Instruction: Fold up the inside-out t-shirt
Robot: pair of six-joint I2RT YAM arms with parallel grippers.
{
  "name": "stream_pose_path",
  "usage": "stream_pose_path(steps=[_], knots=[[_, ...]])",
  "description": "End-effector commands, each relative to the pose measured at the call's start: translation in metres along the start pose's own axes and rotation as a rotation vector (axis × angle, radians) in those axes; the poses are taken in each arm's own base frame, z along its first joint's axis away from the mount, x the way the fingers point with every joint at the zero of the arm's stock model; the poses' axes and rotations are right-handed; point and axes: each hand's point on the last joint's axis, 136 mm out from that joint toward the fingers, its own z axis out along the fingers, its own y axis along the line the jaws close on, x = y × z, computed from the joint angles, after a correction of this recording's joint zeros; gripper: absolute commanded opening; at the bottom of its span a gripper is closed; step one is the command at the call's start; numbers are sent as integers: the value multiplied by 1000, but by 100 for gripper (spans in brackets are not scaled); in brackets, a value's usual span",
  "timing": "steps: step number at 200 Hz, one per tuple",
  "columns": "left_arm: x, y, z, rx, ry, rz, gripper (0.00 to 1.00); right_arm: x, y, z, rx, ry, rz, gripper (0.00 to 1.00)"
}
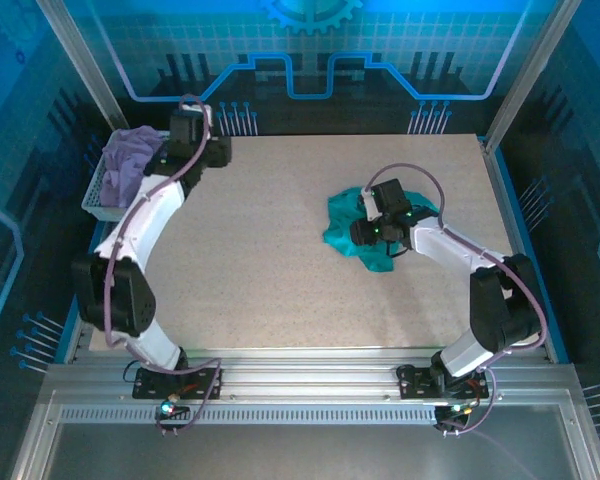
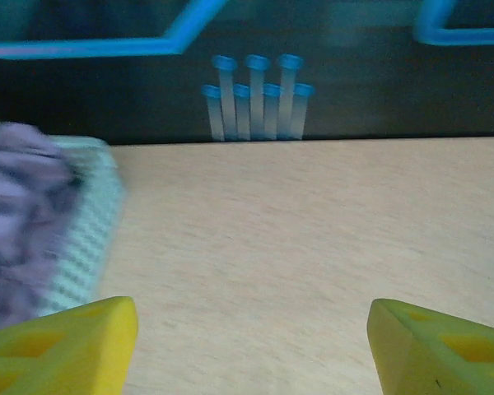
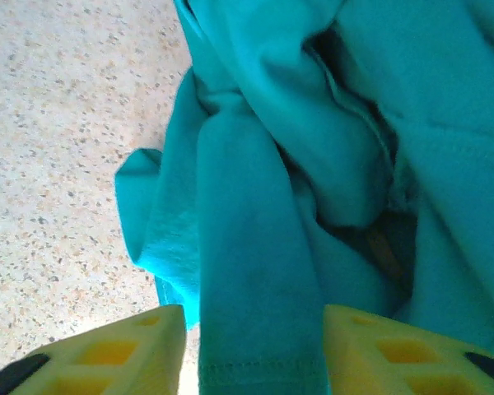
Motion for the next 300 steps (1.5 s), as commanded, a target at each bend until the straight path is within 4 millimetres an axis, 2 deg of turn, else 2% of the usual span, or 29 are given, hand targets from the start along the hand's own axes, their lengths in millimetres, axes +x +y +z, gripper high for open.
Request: stream_pose_path(steps=[1,9,19,38,49,63,78,98,110,126,147,185,208,232,252,261,269,284,290,300], knots=[[38,-53,-4,249,53,-158,75,7,-6,14,28,37,-3,23],[53,-73,-9,333,74,-186,74,1,-1,10,2,24,-9,9],[77,-97,-13,442,111,-211,74,-9,7,-6,-40,-19,-16,0],[124,-147,-21,664,175,-226,75,-33,21,-57,-115,-179,-23,0],[146,-171,-20,739,217,-225,76,-41,22,-77,-150,-239,-9,0],[169,-201,-15,811,301,-201,77,-44,19,-88,-174,-263,18,0],[184,-229,-9,855,364,-181,77,-45,16,-92,-196,-272,41,0],[193,-255,-7,892,400,-161,76,-50,15,-106,-245,-311,75,0],[196,-260,-6,890,408,-150,76,-55,15,-118,-261,-342,76,0],[190,-267,-6,911,405,-170,76,-56,10,-127,-231,-358,61,0],[182,-278,-4,950,418,-204,75,-49,2,-124,-190,-335,57,0],[192,-300,14,945,484,-205,68,-37,-1,-114,-187,-316,76,0],[191,-312,28,952,501,-221,60,-35,-1,-111,-189,-310,81,0],[194,-329,37,974,539,-212,36,-39,-2,-114,-187,-321,80,0],[190,-334,39,983,542,-210,13,-57,0,-131,-193,-374,75,0],[179,-333,38,985,525,-205,0,-70,4,-145,-211,-417,66,0],[161,-329,32,987,500,-208,0,-84,9,-160,-231,-464,53,0],[101,-307,9,995,379,-233,0,-113,21,-203,-268,-570,20,0],[71,-296,-8,999,312,-240,0,-125,25,-225,-281,-622,4,0],[19,-276,-46,996,173,-236,0,-143,36,-265,-311,-715,-34,0]])
